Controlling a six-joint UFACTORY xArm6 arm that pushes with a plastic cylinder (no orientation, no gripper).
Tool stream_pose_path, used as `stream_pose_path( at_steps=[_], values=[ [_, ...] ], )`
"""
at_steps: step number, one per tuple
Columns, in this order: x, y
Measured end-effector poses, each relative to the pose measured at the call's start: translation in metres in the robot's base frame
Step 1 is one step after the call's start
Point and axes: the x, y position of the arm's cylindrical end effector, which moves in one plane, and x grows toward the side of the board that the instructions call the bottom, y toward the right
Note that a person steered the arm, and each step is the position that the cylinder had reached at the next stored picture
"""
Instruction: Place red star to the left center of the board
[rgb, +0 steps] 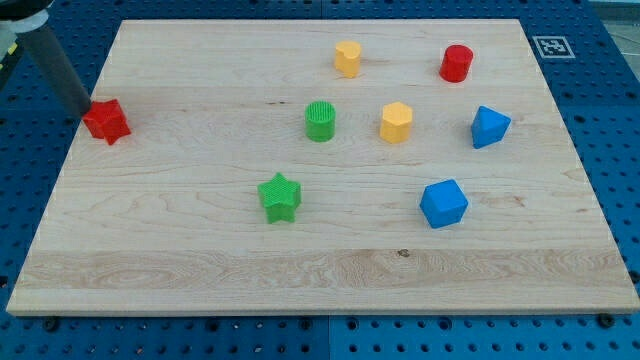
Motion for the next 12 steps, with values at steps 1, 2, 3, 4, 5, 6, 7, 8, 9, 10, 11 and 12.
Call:
stream_pose_path(
  at_steps=[1,2,3,4,5,6,7,8,9,10,11,12],
  values=[
    [-0.023,-0.001],
    [-0.022,-0.001],
    [-0.027,0.03],
    [-0.029,0.071],
    [-0.029,0.072],
    [-0.028,0.091],
    [0.006,0.097],
    [0.013,0.037],
    [-0.019,0.0],
    [-0.016,-0.001],
    [0.026,-0.001],
    [0.027,0.0]
  ],
)
